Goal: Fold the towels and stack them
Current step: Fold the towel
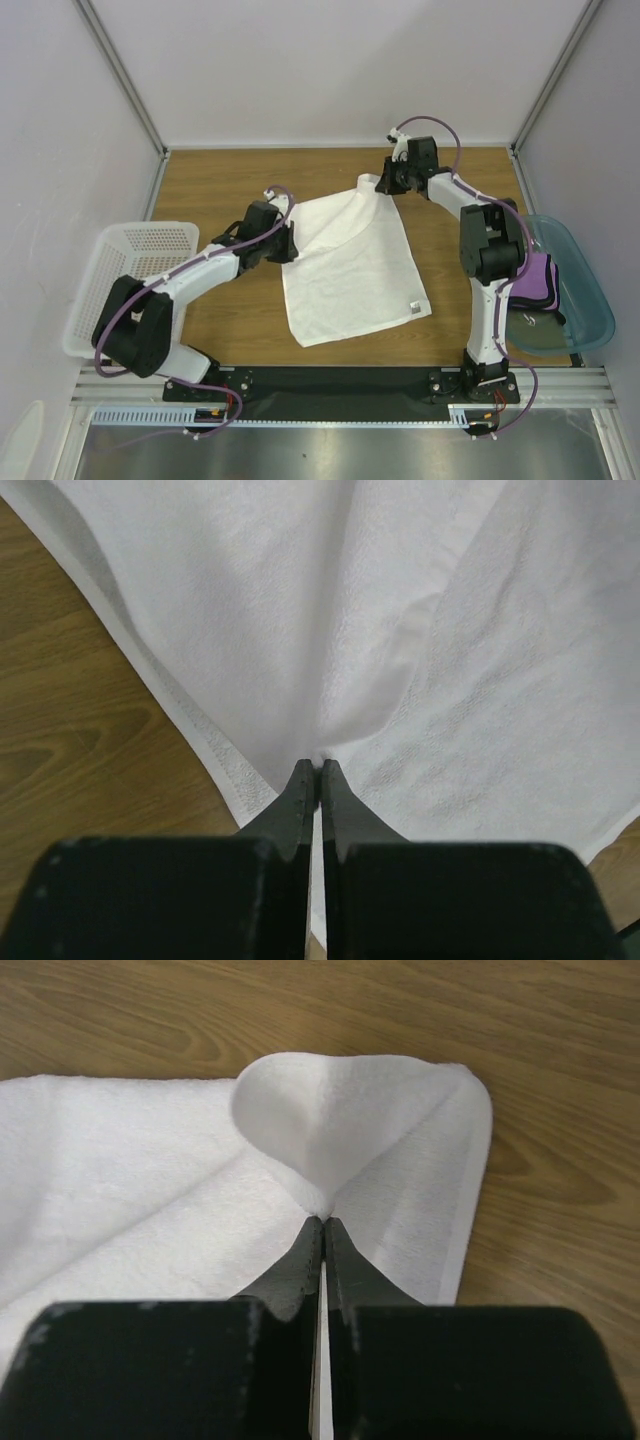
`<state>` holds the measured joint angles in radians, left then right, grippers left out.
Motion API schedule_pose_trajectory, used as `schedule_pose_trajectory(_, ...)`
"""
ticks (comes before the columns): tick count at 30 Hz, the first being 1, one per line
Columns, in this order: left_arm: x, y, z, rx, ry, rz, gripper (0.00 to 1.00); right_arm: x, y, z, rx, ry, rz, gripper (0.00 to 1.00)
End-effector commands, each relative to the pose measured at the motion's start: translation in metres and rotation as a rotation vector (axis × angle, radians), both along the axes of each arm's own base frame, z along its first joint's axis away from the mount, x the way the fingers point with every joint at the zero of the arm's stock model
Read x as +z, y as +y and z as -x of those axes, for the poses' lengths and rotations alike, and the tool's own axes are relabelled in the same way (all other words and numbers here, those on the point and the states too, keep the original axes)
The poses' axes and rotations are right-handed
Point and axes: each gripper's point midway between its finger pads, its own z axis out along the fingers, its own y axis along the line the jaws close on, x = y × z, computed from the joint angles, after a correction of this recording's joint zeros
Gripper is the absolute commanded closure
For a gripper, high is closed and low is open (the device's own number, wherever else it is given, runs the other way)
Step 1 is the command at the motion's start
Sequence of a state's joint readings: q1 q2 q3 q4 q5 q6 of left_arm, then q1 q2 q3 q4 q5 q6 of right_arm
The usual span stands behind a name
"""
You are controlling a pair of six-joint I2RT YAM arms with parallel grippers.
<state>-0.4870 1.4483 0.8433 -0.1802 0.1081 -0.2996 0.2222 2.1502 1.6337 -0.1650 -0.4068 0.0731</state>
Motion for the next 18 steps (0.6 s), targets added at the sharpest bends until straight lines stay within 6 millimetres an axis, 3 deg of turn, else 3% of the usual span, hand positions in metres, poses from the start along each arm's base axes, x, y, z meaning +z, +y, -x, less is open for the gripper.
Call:
schedule_pose_trajectory(1, 0.044, 0.001, -0.009, 0.058, -0.071, 0.042, 1.00, 0.049, -0.016, -0.005, -0.082, -0.068, 0.048, 1.00)
schedule_pose_trajectory(8, 0.056, 0.010, -0.002, 0.119, -0.049, 0.060, 1.00, 0.078, -0.041, 0.022, -0.202, -0.014, 0.077, 1.00)
schedule_pose_trajectory(13, 0.055, 0.015, 0.012, 0.125, -0.020, 0.066, 1.00, 0.091, -0.049, 0.060, -0.225, 0.071, 0.073, 1.00)
schedule_pose_trajectory(14, 0.057, 0.015, 0.016, 0.132, -0.014, 0.078, 1.00, 0.090, -0.051, 0.068, -0.228, 0.089, 0.079, 1.00)
schedule_pose_trajectory(15, 0.051, 0.016, 0.022, 0.132, 0.002, 0.080, 1.00, 0.076, -0.056, 0.081, -0.238, 0.129, 0.098, 1.00)
schedule_pose_trajectory(17, 0.052, 0.017, 0.028, 0.145, 0.021, 0.101, 1.00, 0.073, -0.064, 0.098, -0.269, 0.149, 0.116, 1.00)
schedule_pose_trajectory(18, 0.048, 0.018, 0.032, 0.146, 0.033, 0.100, 1.00, 0.058, -0.068, 0.111, -0.277, 0.191, 0.134, 1.00)
